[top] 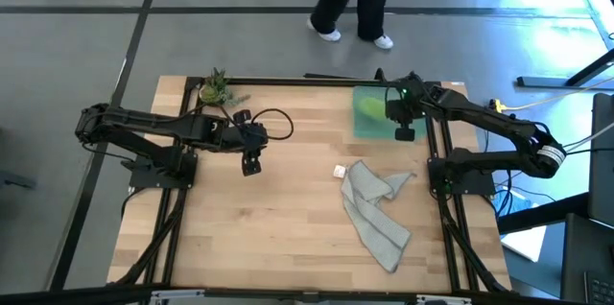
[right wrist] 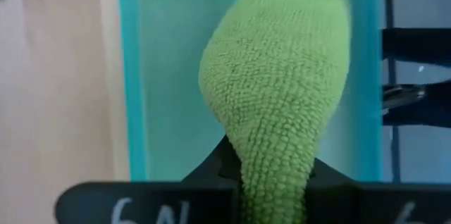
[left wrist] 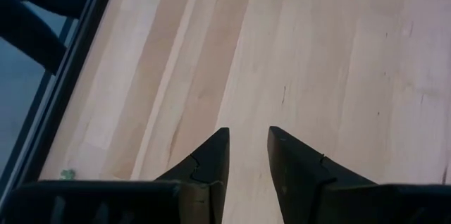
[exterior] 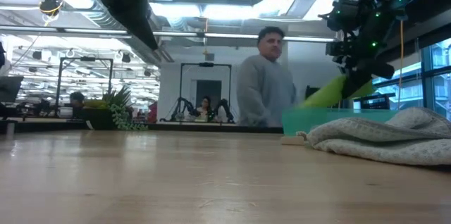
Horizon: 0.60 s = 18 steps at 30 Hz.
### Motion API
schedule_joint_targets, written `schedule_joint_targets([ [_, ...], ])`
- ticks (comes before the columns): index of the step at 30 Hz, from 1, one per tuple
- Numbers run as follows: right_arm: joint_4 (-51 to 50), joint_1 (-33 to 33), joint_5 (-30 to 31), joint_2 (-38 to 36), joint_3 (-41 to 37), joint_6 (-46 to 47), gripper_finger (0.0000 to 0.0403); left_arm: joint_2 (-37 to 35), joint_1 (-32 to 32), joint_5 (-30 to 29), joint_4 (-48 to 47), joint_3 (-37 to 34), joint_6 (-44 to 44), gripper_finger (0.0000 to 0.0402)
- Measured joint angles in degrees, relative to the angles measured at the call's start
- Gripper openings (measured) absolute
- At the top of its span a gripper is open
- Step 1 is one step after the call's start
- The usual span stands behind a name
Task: Roll microfiber towels into tight, uniform cylinder then place into a basket
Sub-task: Put the green microfiber towel into the green bin
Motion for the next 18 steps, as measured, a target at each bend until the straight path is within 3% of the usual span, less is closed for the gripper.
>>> schedule_joint_targets([
  [5,-3.5,0.0,-2.0,0.0,0.0,-1.3,0.0029,0.0,0.0,0.0,0.0,0.0,0.0,0.0094],
  [11,-3.6,0.0,-8.9,0.0,0.0,-4.8,0.0029,0.0,0.0,0.0,0.0,0.0,0.1,0.0094],
  [18,-4.6,0.0,-9.0,0.0,0.0,-15.3,0.0029,0.0,0.0,0.0,0.0,0.0,0.1,0.0094],
])
